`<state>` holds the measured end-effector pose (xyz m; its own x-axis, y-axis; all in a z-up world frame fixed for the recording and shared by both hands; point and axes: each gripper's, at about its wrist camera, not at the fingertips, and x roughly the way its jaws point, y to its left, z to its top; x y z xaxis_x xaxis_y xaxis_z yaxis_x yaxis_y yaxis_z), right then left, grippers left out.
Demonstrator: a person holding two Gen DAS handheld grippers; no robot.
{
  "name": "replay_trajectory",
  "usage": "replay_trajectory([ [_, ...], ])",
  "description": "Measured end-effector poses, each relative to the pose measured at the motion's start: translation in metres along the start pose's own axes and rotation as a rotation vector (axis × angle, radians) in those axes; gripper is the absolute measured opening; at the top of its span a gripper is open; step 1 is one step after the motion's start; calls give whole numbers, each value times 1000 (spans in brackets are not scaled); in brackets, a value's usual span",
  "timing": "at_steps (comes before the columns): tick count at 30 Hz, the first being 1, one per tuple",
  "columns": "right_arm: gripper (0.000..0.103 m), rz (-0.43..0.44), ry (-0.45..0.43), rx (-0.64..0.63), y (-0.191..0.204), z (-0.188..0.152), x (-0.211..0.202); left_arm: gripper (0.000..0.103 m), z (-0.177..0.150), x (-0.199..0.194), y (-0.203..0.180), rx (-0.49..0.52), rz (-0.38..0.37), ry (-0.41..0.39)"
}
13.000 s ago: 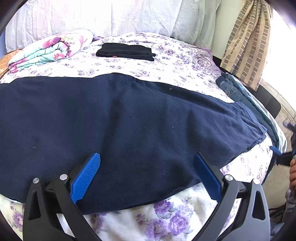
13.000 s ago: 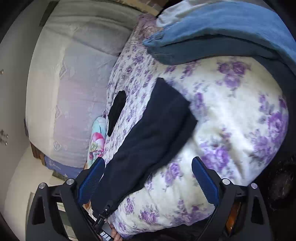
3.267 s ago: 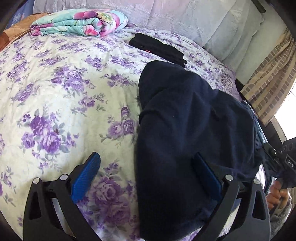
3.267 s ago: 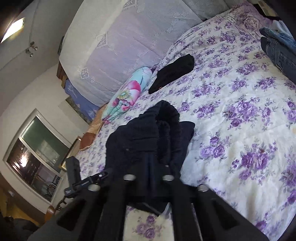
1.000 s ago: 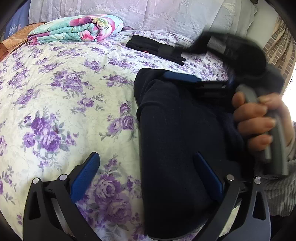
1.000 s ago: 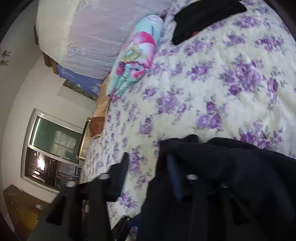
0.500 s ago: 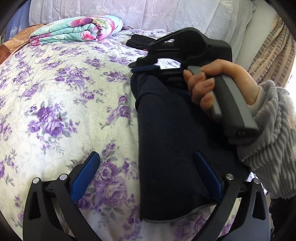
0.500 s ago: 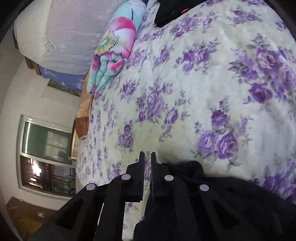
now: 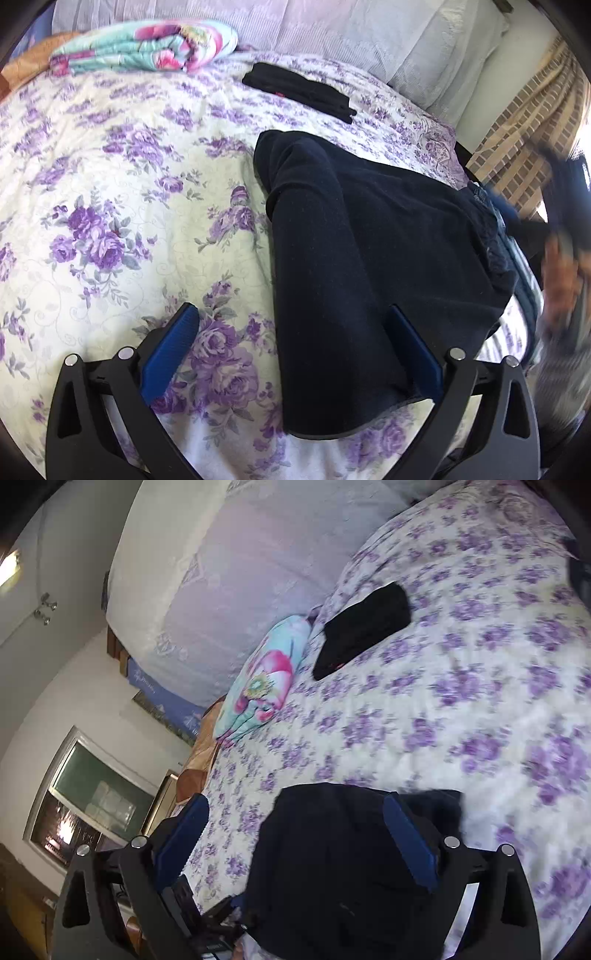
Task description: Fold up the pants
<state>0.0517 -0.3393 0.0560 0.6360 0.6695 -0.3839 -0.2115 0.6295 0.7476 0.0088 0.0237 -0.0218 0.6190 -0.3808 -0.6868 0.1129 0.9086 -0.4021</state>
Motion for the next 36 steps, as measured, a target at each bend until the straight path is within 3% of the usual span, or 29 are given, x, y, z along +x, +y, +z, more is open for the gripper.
replay_trajectory([
  [4, 97, -28, 21, 140, -59, -37, -29, 99, 4, -4, 5, -67, -62, 43],
  [9, 97, 45, 111, 265, -87, -74, -13, 99, 9, -3, 12, -138, -169, 99],
  [17, 98, 92, 250, 248, -78, -52, 51, 99, 18, 6, 18, -198, -252, 168],
  [22, 100, 135, 280, 287, -81, -30, 82, 99, 27, 18, 24, -222, -308, 198],
  [25, 99, 142, 250, 226, -72, -31, 85, 98, 27, 18, 29, -240, -364, 201],
  [26, 98, 149, 231, 202, -72, -34, 84, 98, 25, 18, 28, -231, -388, 205],
  [31, 61, 169, 159, 202, -91, -42, 71, 98, 18, 14, 23, -221, -441, 223],
  [36, 59, 182, 129, 195, -93, -45, 67, 96, 11, 8, 26, -256, -495, 227],
])
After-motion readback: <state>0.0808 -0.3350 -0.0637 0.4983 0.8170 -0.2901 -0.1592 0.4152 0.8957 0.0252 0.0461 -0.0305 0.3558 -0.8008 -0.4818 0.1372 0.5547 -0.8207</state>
